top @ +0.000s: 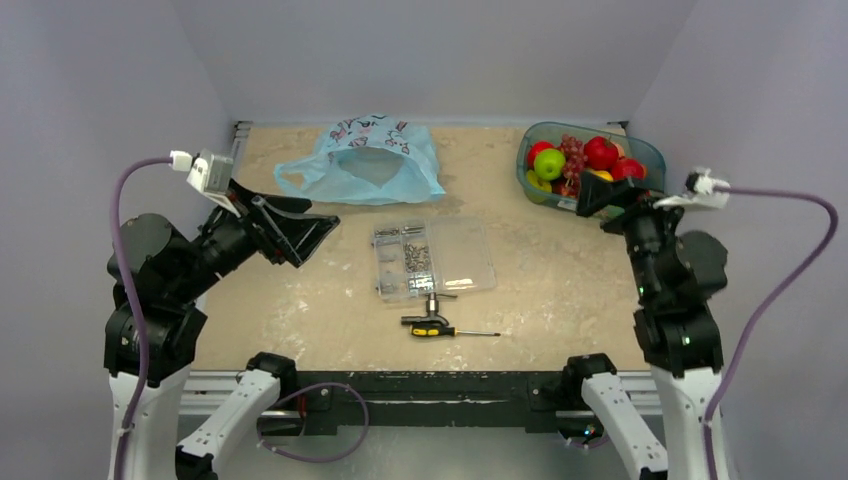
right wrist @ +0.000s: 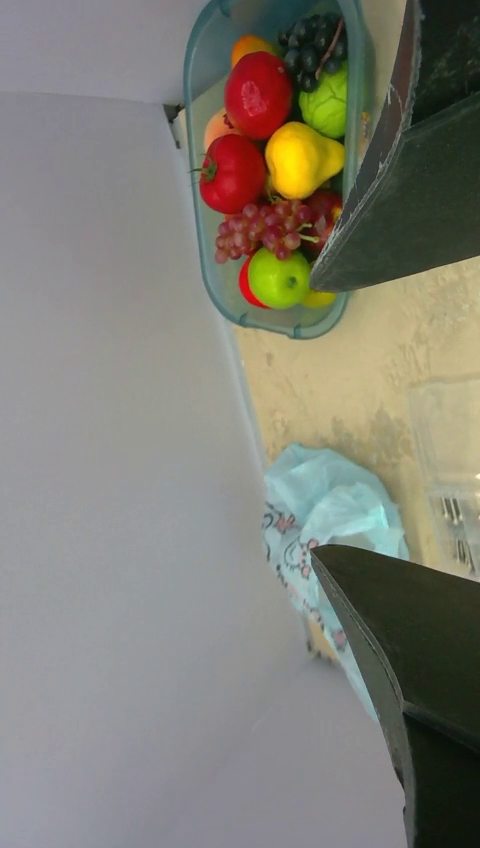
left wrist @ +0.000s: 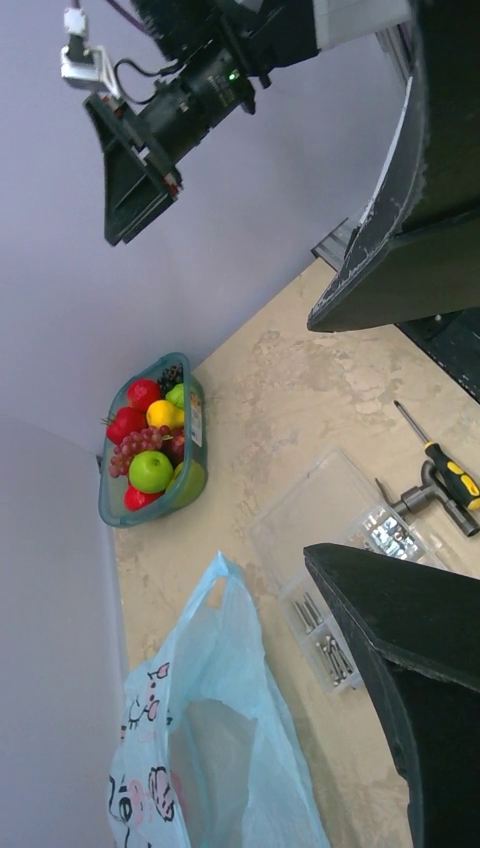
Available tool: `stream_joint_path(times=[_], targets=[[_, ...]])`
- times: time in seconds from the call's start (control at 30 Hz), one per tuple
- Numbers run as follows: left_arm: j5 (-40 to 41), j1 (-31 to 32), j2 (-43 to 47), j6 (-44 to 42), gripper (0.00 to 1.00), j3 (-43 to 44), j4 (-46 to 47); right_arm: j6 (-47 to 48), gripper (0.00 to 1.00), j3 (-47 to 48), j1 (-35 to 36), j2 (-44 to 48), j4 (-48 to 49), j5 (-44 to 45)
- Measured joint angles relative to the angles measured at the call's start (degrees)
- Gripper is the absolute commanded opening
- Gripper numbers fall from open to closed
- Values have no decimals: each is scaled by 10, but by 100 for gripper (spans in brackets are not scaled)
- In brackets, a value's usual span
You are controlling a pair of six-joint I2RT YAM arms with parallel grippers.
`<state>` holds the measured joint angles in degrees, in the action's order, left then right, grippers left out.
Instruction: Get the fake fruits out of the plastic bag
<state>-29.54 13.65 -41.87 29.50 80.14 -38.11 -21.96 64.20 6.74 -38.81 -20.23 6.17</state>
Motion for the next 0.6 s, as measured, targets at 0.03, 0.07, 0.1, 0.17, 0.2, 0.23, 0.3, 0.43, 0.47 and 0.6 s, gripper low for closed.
stream_joint_path(times=[0.03, 0.07, 0.1, 0.17, 0.2, 0.23, 0.3, 0.43, 0.47, 0.6], targets=[[2, 0, 5, 0, 78, -2, 2, -9, 99, -12, 0, 26, 0, 0], [4, 0, 10, 0, 78, -3, 3, -17, 99, -21, 0, 50, 0, 0], [8, 0, 15, -1, 78, -3, 3, -26, 99, -28, 0, 80, 0, 1], [17, 0, 26, -2, 78, -3, 4, -36, 99, -31, 0, 108, 1, 2], [21, 0, 31, -2, 78, -3, 4, -38, 99, -31, 0, 119, 4, 2], [27, 0, 38, -4, 78, -4, 5, -39, 99, -31, 0, 123, 6, 2], [39, 0, 50, -6, 78, -8, 10, -40, 99, -33, 0, 125, 8, 4], [58, 0, 61, -5, 78, -22, 18, -40, 99, -39, 1, 114, 4, 19], [60, 0, 61, -5, 78, -25, 19, -40, 99, -40, 1, 112, 4, 22], [66, 0, 54, -5, 77, -30, 20, -42, 99, -40, 2, 106, -3, 36]])
